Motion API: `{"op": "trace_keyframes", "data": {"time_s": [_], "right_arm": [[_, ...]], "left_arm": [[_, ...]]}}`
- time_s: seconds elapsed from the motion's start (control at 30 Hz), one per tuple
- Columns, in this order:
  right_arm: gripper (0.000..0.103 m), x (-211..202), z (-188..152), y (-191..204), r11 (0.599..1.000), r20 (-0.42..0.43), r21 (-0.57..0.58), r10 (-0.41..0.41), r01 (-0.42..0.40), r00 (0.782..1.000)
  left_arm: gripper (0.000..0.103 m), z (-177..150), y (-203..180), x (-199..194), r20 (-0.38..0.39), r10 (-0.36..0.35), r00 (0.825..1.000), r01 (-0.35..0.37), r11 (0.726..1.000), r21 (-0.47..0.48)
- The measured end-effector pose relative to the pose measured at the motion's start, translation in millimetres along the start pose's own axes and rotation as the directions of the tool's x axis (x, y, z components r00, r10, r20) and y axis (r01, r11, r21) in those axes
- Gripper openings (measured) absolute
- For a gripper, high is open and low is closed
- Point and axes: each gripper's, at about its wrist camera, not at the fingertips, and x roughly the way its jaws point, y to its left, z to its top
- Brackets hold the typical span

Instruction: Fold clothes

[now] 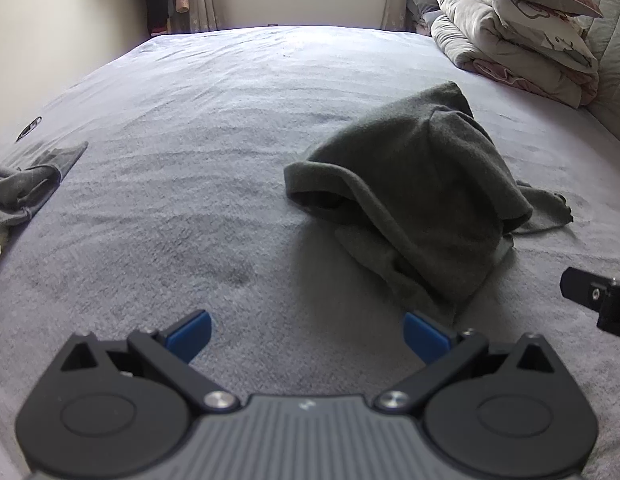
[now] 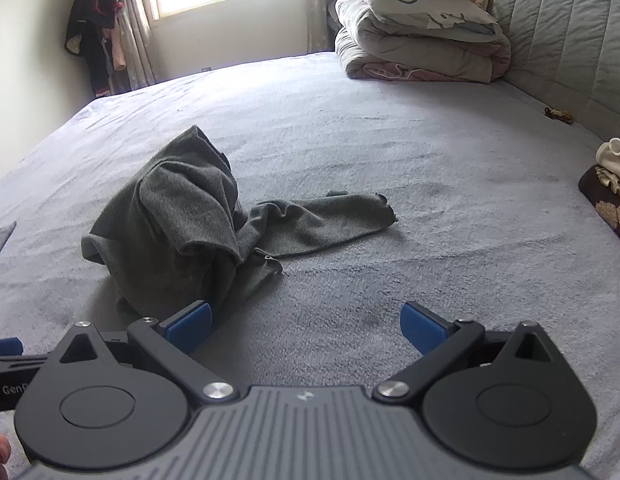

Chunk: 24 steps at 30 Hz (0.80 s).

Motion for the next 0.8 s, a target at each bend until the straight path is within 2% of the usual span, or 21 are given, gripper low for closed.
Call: {"op": "trace_keyframes", "data": {"time_s": [0.6, 0.8], "right_arm": [[0.103, 2.6, -1.2, -0.4, 1.000, -0.001, -0.010, -0.015, 0.015, 1.000], [0.103, 1.8, -0.1, -2.7, 1.000, 0.001, -0.003, -0.016, 0.016, 1.000]], "left_arm": [[0.103, 5.5, 8.5, 4.0, -0.025, -0.027, 0.999, 0.027, 0.999, -0.027], [0.103, 4.5, 10.0, 4.1, -0.004, -0.030, 1.000, 0.029, 0.998, -0.048]]}}
